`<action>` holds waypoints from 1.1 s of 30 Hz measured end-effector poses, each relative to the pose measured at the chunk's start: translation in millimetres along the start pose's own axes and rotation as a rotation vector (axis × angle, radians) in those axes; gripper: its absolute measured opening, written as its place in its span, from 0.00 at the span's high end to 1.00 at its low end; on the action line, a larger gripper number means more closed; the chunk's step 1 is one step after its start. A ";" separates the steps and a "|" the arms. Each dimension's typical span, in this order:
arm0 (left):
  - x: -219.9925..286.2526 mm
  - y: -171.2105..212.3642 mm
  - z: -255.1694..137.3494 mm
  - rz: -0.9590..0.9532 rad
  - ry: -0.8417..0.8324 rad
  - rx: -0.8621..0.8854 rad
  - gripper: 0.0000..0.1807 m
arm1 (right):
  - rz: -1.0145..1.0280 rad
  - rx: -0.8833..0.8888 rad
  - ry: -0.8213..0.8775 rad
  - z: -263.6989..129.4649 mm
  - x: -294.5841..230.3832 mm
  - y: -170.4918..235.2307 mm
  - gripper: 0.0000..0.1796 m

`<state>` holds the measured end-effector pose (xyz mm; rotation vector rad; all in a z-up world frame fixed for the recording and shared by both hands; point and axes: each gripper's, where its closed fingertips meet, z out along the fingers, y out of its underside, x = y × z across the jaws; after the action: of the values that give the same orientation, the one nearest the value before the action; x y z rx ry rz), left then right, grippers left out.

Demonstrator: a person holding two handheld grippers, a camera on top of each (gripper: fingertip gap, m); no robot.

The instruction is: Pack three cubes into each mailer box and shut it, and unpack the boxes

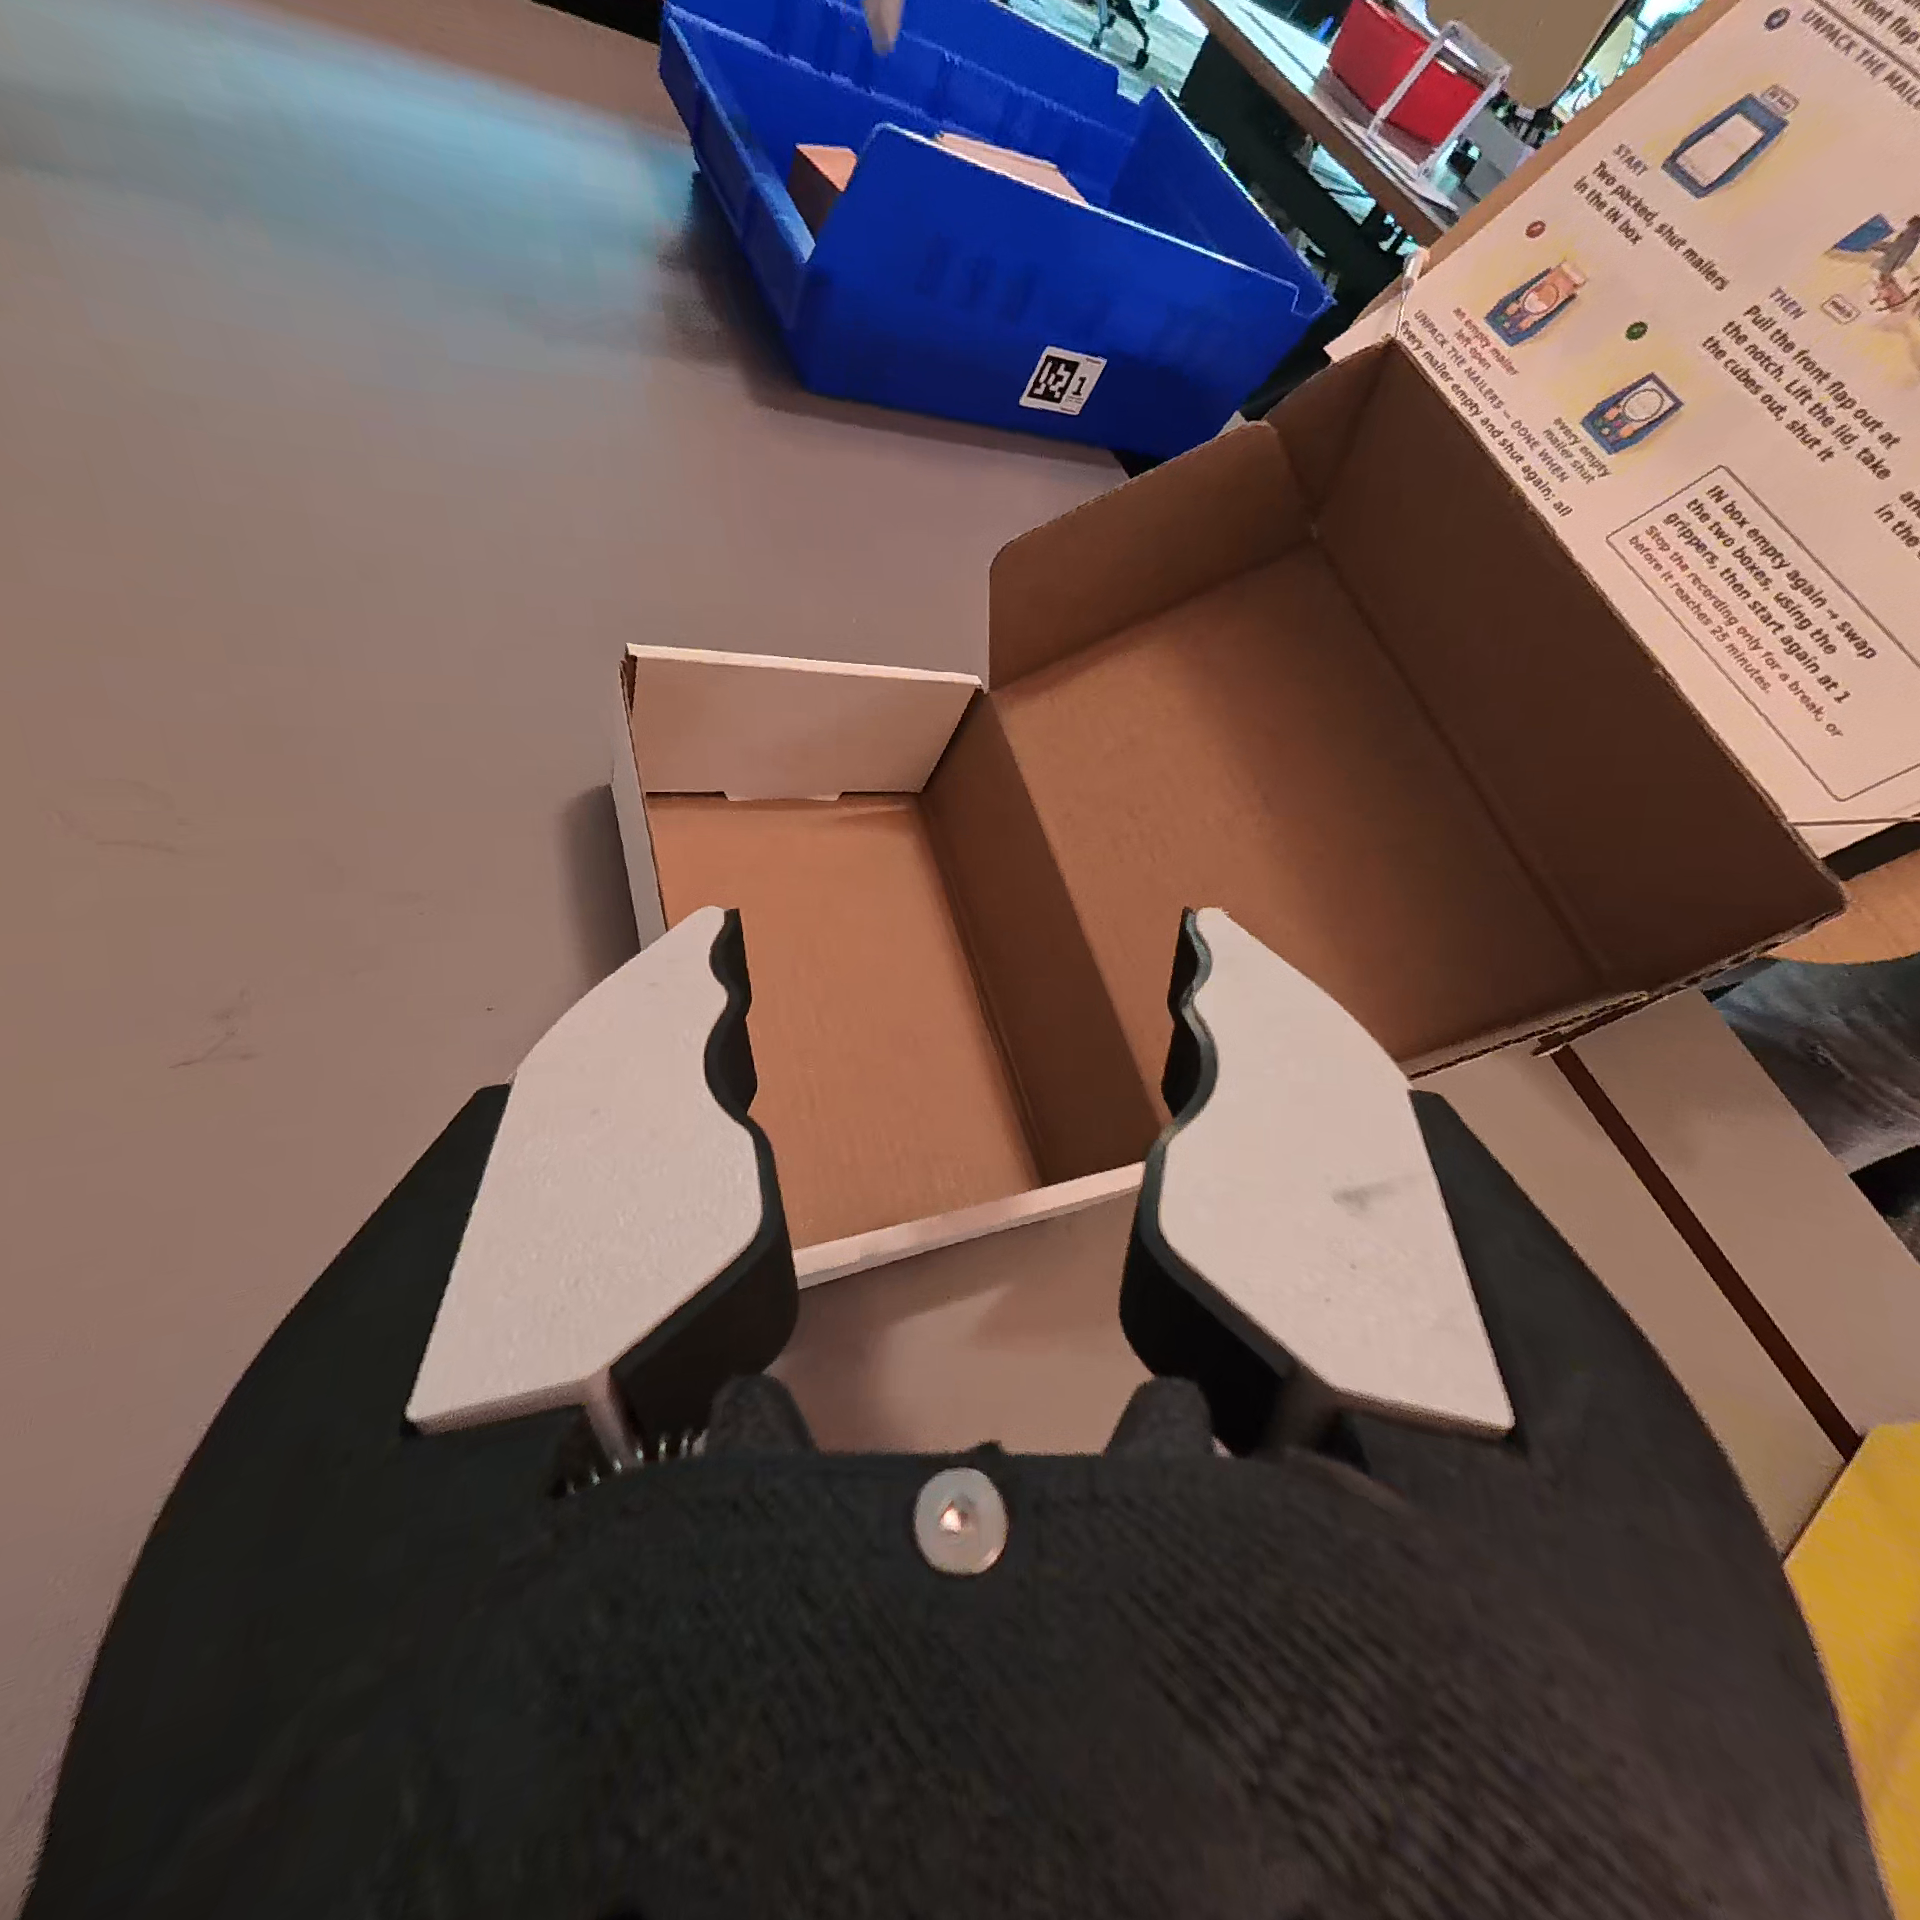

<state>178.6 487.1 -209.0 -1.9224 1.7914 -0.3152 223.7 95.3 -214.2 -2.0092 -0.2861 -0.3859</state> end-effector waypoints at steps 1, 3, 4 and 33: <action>-0.3 0.2 10.2 0.011 0.027 -0.059 0.67 | -0.001 0.004 -0.002 -0.1 -0.3 0.3 0.57; 3.3 5.1 29.0 0.009 0.084 -0.185 0.66 | 0.008 -0.009 -0.019 0.3 -1.6 4.6 0.57; 5.0 6.7 37.3 0.007 0.099 -0.230 0.66 | 0.010 -0.016 -0.018 0.3 -1.1 6.9 0.57; -13.5 18.6 62.1 -0.100 -0.002 -0.118 0.76 | 0.064 -0.125 -0.102 6.2 -6.1 41.1 0.60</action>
<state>191.1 512.0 -269.0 -2.0975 1.7509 -0.2459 233.9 82.3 -252.9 -2.1585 -0.2654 -0.2667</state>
